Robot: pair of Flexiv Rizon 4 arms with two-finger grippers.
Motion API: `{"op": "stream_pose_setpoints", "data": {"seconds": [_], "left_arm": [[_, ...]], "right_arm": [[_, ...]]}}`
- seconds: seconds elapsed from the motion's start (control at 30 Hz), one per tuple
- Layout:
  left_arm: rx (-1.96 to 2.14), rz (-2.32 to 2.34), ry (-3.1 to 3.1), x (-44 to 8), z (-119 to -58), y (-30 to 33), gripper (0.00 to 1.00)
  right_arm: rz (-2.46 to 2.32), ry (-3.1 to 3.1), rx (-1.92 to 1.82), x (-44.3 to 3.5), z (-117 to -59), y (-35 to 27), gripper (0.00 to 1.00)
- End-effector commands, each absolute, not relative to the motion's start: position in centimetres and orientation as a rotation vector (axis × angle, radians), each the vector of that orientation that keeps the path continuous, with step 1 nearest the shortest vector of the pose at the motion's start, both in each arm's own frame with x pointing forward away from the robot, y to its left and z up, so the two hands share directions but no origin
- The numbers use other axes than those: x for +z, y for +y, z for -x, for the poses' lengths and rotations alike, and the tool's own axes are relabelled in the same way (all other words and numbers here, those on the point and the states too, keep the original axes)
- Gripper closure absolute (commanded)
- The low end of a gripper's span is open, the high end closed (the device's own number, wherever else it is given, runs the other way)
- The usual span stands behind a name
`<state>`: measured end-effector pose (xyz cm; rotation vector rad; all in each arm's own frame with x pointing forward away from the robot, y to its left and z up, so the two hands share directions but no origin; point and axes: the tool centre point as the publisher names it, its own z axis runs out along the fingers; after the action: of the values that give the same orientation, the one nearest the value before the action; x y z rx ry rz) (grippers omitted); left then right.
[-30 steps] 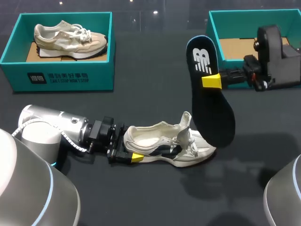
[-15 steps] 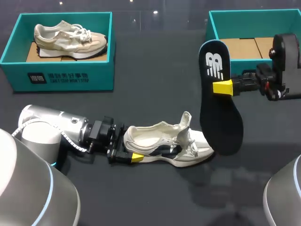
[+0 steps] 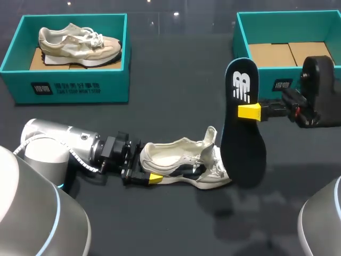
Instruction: Take the shoe out of the shoebox, open the shoe tongue, remove and reinsert the insole, then place the shoe into the shoebox
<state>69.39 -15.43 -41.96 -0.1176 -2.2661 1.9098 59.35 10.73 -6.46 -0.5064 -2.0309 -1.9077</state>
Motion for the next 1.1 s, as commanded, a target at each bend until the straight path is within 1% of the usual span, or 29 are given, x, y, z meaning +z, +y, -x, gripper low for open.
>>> {"op": "stream_pose_setpoints", "data": {"seconds": [0.03,0.43,0.9,0.93,0.97,1.0,1.03,1.1], "left_arm": [[1.909,0.119,-2.266,-42.28,-69.52,-15.4,1.0],[1.909,0.119,-2.266,-42.28,-69.52,-15.4,1.0],[1.908,0.119,-2.275,-42.17,-69.46,-15.31,1.0],[1.905,0.123,-2.282,-42.15,-69.38,-15.2,0.83],[1.901,0.122,-2.288,-42.11,-69.31,-15.11,0.58],[1.896,0.118,-2.3,-42.07,-69.25,-15.01,0.05],[1.896,0.108,-2.314,-42.05,-69.21,-14.94,0.0],[1.893,0.101,-2.323,-41.99,-69.1,-14.73,0.0]], "right_arm": [[0.467,-2.026,-1.892,-6.37,-59.07,10.04,1.0],[0.354,-2.003,-1.886,-5.93,-58.52,9.97,1.0],[0.329,-1.997,-1.858,-5.77,-58.25,9.79,1.0],[0.329,-1.997,-1.858,-5.77,-58.25,9.79,1.0],[0.329,-1.997,-1.858,-5.77,-58.25,9.79,1.0],[0.329,-1.997,-1.858,-5.77,-58.25,9.79,1.0],[0.329,-1.997,-1.858,-5.77,-58.25,9.79,1.0],[0.329,-1.997,-1.858,-5.77,-58.25,9.79,1.0]]}}
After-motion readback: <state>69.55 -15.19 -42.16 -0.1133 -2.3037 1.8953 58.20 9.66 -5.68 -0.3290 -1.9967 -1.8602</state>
